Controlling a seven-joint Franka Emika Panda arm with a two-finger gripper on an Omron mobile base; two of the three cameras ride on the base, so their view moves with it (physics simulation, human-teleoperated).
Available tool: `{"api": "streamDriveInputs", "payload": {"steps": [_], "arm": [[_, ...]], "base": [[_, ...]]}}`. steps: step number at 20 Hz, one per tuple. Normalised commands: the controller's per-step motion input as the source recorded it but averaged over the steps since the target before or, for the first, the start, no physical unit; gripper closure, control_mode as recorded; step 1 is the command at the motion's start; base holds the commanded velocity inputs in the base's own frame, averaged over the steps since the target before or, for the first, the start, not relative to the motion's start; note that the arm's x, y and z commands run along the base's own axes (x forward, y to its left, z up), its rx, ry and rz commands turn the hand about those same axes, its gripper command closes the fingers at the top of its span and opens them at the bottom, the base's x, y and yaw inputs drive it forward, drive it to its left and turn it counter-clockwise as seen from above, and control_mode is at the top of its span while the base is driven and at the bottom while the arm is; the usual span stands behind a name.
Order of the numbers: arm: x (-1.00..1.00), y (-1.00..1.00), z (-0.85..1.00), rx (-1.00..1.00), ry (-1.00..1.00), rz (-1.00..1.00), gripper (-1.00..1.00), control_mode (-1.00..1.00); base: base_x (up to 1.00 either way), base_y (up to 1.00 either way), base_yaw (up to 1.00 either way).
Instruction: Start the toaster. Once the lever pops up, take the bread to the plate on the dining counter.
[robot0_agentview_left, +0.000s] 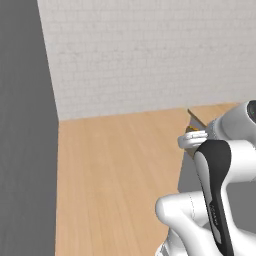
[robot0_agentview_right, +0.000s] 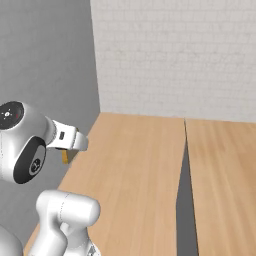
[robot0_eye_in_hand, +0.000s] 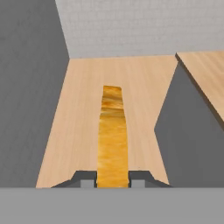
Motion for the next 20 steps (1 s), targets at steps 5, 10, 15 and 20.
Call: {"api": "streamDriveInputs", "payload": {"steps": [5, 10, 15, 20], "arm": [[0.0, 0.0, 0.0, 0.0, 0.0, 0.0, 1.0, 1.0], [0.0, 0.0, 0.0, 0.0, 0.0, 0.0, 1.0, 1.0], [0.0, 0.0, 0.0, 0.0, 0.0, 0.0, 1.0, 1.0], [0.0, 0.0, 0.0, 0.0, 0.0, 0.0, 1.0, 1.0]], "base": [[1.0, 0.0, -0.12], [1.0, 0.0, -0.11], [1.0, 0.0, -0.1], [1.0, 0.0, -0.1]]}}
